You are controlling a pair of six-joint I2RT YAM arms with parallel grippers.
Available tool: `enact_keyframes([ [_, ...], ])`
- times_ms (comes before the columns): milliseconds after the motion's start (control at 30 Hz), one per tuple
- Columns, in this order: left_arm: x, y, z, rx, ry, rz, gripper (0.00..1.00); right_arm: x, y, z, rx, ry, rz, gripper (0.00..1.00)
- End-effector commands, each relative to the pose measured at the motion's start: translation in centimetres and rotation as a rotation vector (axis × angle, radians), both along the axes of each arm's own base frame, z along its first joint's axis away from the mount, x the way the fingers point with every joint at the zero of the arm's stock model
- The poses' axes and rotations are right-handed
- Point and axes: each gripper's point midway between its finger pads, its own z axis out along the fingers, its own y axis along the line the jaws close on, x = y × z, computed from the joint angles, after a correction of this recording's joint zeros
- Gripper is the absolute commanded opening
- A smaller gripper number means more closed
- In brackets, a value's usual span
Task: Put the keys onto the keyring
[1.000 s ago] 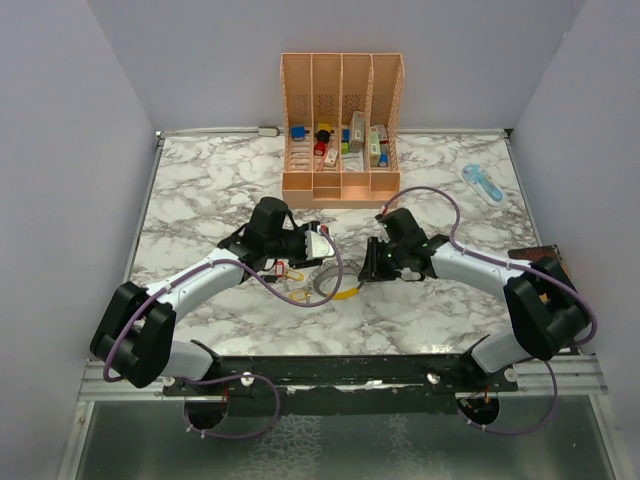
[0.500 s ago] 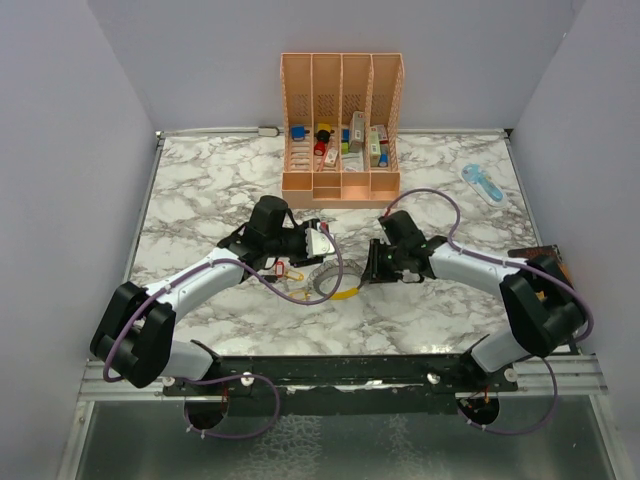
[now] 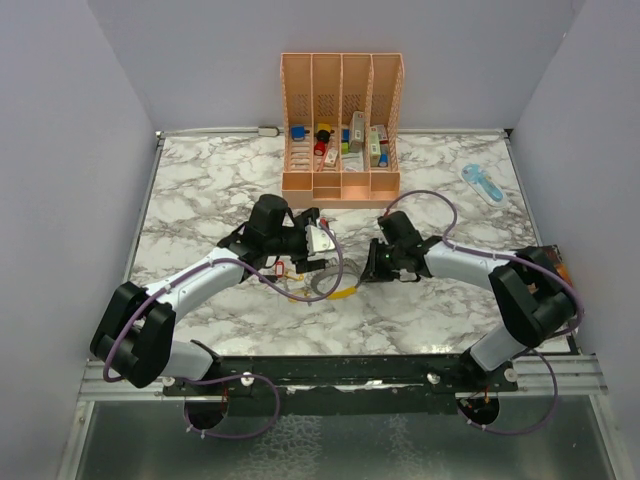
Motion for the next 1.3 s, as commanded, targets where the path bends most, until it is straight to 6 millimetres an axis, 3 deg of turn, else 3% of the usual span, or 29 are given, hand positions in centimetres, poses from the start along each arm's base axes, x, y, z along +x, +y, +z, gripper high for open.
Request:
enact_keyframes([
  [0, 0.9, -0.7, 1.7, -0.031, -0.028, 0.007, 0.84, 0.7, 0.0, -0.9, 0.0, -0.006, -0.032, 0.05],
  [133, 1.3, -0.7, 2.3, -0.033, -0.034, 0.026, 0.84, 0.7, -0.4, -0.3, -0.012, -0.017, -0.048, 0.02],
  [233, 1.9, -0.7, 3.1, -0.045, -0.05, 0.049, 0.84, 1.3, -0.6, 1.7, -0.002, -0.081, -0.047, 0.02],
  [500, 0.4, -3.2, 6.9, -0.172, 0.02, -0.077, 0.84, 3.8, -0.7, 12.0, 0.058, -0.439, 0.032, 0.02],
  [633, -0.4, -4.5, 8.1, -0.227, 0.037, -0.147, 0.84, 4.1, -0.5, 15.3, 0.084, -0.506, 0.048, 0.02],
  [867, 0.2, -6.7, 9.0, -0.231, -0.029, -0.056, 0.84, 4.8, -0.4, 18.1, 0.13, -0.428, -0.107, 0.02],
  [933, 0.9, -6.7, 9.1, -0.232, -0.022, 0.003, 0.84, 5.0, -0.8, 18.3, 0.137, -0.403, -0.18, 0.02],
  [1100, 0.5, -6.9, 8.4, -0.211, 0.018, 0.027, 0.84, 5.1, -0.7, 19.0, 0.174, -0.354, -0.266, 0.02],
  [1267, 1.8, -6.7, 8.8, -0.218, 0.022, 0.126, 0.84, 5.3, -0.9, 19.4, 0.198, -0.315, -0.351, 0.02],
])
